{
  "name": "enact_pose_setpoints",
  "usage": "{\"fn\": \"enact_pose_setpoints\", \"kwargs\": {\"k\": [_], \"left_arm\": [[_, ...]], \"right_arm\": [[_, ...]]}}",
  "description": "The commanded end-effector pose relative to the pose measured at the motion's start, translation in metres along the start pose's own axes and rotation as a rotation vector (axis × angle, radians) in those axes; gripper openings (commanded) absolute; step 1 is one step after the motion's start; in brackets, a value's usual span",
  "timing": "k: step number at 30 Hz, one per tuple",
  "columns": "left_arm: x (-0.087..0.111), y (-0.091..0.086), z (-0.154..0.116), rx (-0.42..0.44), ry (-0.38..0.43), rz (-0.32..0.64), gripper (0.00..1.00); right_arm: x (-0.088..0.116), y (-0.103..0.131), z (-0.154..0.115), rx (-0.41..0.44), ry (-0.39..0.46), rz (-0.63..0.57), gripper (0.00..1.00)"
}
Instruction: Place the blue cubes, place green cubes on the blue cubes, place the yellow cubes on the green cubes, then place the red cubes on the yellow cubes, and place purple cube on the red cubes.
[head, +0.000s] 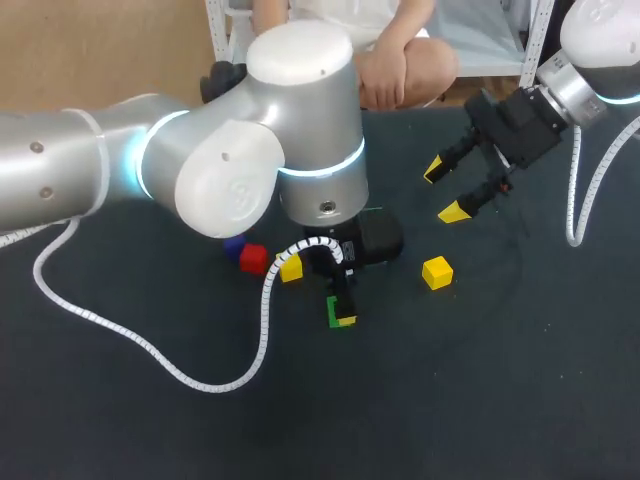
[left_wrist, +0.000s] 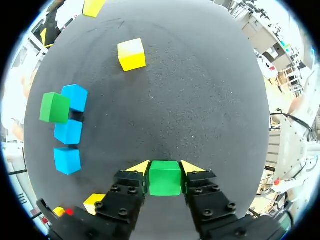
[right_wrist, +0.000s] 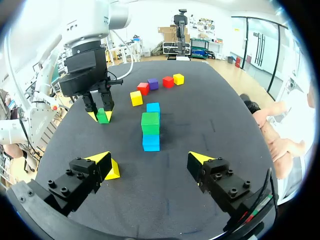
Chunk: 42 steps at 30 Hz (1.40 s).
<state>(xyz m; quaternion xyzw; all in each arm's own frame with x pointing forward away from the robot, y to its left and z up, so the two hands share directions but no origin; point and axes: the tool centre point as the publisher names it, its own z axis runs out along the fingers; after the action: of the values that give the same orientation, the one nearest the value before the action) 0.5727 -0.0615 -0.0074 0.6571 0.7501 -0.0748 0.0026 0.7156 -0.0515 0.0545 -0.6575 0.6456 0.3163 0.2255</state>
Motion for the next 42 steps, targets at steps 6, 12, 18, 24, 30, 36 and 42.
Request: {"fn": "enact_pose_setpoints", "kwargs": {"k": [6, 12, 18, 24, 30, 36, 42], "left_arm": [[-0.001, 0.003, -0.003, -0.008, -0.010, -0.010, 1.00], [0.005, 0.005, -0.011, -0.027, -0.018, -0.014, 1.00], [0.017, 0.005, -0.022, -0.058, -0.041, -0.020, 1.00], [0.031, 0.007, -0.028, -0.081, -0.037, -0.035, 1.00], [0.035, 0.008, -0.024, -0.066, -0.103, -0.030, 1.00], [0.030, 0.006, -0.018, -0.050, -0.154, -0.018, 1.00], [0.028, 0.006, -0.018, -0.053, -0.168, -0.022, 1.00]], "right_arm": [[0.000, 0.001, 0.000, 0.003, 0.000, 0.000, 1.00], [0.000, 0.001, 0.000, 0.003, 0.000, 0.000, 1.00], [0.000, 0.001, 0.000, 0.003, 0.000, 0.000, 1.00], [0.000, 0.001, 0.000, 0.003, 0.000, 0.000, 1.00], [0.000, 0.001, 0.000, 0.003, 0.000, 0.000, 1.00], [0.000, 0.001, 0.000, 0.003, 0.000, 0.000, 1.00], [0.000, 0.001, 0.000, 0.003, 0.000, 0.000, 1.00]]}}
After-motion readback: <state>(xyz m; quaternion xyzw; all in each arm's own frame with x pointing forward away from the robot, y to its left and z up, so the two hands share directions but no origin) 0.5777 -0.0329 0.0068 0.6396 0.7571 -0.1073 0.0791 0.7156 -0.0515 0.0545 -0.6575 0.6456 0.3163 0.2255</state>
